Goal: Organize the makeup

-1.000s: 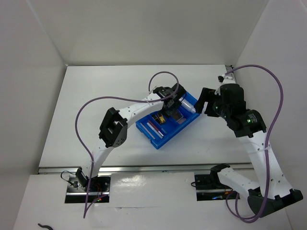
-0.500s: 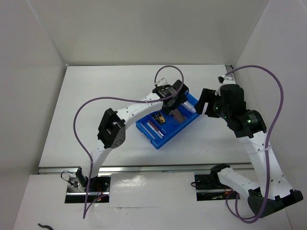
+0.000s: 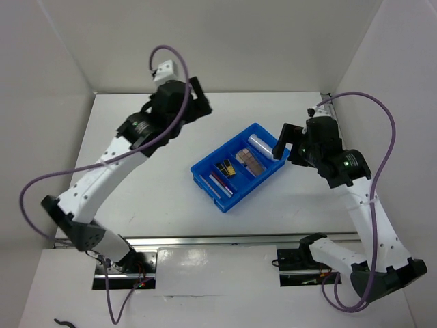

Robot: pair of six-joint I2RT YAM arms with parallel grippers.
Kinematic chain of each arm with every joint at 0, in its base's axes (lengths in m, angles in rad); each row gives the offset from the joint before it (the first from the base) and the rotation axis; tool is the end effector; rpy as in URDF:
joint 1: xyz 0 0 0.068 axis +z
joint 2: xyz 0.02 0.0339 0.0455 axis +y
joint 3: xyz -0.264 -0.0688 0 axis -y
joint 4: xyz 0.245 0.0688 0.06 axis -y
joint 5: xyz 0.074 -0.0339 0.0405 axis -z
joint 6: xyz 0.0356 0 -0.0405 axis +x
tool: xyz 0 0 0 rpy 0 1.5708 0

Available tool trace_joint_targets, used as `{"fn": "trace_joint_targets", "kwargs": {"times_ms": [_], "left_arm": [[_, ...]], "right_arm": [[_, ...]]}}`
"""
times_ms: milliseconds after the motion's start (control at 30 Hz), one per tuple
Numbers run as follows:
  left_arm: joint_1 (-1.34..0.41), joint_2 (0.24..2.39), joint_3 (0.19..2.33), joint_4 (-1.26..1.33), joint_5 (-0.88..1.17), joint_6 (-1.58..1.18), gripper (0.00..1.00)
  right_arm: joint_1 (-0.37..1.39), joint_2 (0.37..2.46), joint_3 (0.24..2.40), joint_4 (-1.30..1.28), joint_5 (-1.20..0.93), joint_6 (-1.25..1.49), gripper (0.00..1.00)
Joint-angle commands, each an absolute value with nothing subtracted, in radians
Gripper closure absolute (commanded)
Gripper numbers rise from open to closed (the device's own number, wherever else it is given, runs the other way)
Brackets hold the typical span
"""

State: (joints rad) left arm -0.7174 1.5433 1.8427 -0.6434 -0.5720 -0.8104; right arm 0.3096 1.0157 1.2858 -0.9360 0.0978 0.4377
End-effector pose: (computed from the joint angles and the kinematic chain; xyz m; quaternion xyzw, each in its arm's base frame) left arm 0.2591 -0.2005 0.4719 -0.1987 0.7761 -0.2154 0.5584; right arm 0.1792 0.0537 0.3935 0.0788 0.8951 0.1185 0.4226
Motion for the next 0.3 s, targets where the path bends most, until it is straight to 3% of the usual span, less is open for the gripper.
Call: {"fn": "trace_joint_targets", "kwargs": {"times_ms": [0, 100, 267], "left_arm": [[-0.639, 1.439, 1.679, -0.684, -0.611, -0.614, 0.0], [-0.592, 1.309, 1.531, -0.675, -0.607, -0.56, 0.0], [-0.523, 1.25, 1.465, -0.738, -0.592, -0.518, 0.0]], "right_arm": [[0.304, 1.063, 1.272, -0.95, 0.156, 0.495, 0.01], [0.304, 1.109, 1.272, -0.95, 0.176, 0.505, 0.01], [0.304, 1.153, 1.29, -0.928, 0.21, 0.494, 0.01]]}}
